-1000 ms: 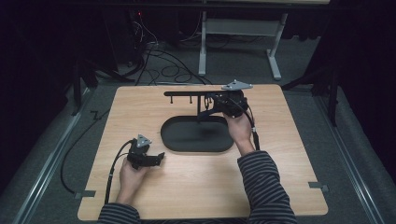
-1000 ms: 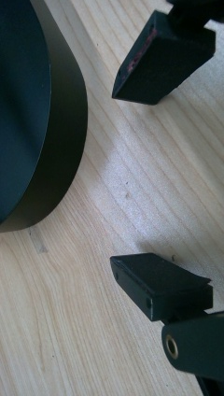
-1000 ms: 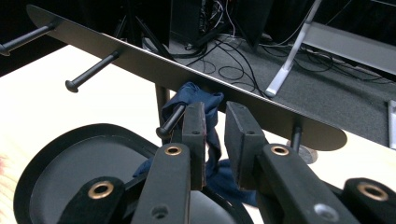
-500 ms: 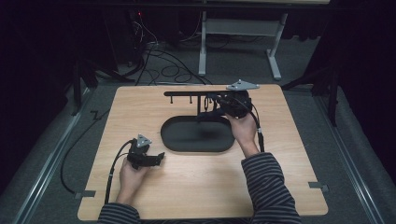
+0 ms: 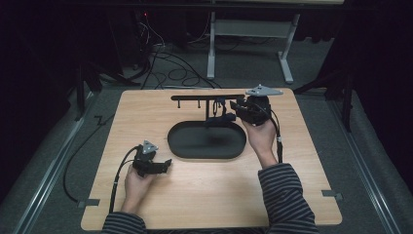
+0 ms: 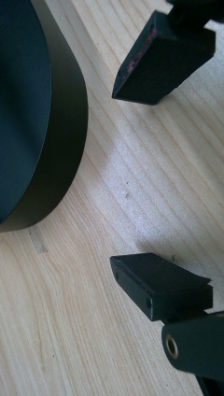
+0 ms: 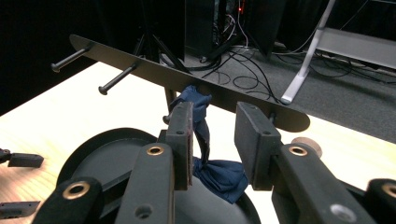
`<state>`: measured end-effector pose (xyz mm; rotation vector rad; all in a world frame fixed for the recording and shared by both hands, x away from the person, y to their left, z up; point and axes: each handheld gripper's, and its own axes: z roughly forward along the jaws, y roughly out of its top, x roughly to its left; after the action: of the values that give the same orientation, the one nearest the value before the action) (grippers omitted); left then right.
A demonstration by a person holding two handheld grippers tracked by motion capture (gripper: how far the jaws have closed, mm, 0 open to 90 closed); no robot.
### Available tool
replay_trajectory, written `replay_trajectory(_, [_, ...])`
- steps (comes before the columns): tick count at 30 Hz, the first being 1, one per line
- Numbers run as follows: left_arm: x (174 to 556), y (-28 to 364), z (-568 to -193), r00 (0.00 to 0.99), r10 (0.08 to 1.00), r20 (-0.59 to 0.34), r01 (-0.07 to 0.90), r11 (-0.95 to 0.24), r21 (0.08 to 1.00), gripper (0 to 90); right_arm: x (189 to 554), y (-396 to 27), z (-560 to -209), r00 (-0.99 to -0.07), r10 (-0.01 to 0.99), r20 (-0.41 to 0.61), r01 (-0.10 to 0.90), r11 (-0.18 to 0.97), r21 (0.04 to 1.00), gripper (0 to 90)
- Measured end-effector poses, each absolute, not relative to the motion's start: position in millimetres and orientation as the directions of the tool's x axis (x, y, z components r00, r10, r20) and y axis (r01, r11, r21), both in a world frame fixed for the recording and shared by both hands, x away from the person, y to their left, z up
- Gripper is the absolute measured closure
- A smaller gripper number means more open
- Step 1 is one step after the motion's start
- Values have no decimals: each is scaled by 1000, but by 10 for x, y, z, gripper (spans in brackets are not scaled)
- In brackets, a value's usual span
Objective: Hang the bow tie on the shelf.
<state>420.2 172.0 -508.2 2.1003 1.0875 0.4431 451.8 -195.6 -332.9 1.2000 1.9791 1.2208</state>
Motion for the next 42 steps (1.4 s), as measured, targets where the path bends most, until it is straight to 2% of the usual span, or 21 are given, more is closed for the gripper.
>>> replay_trajectory(15, [4202,1720,-5082,585,811,-23,564,-386,730,172,4319,-2171,-3321,-487,870,80,411,148,900,626])
replay_trajectory(42, [4202,1720,-5082,585,811,-23,564,-385,731,173,3883,-2530,-3413,-469,872,142,394,63,917,603])
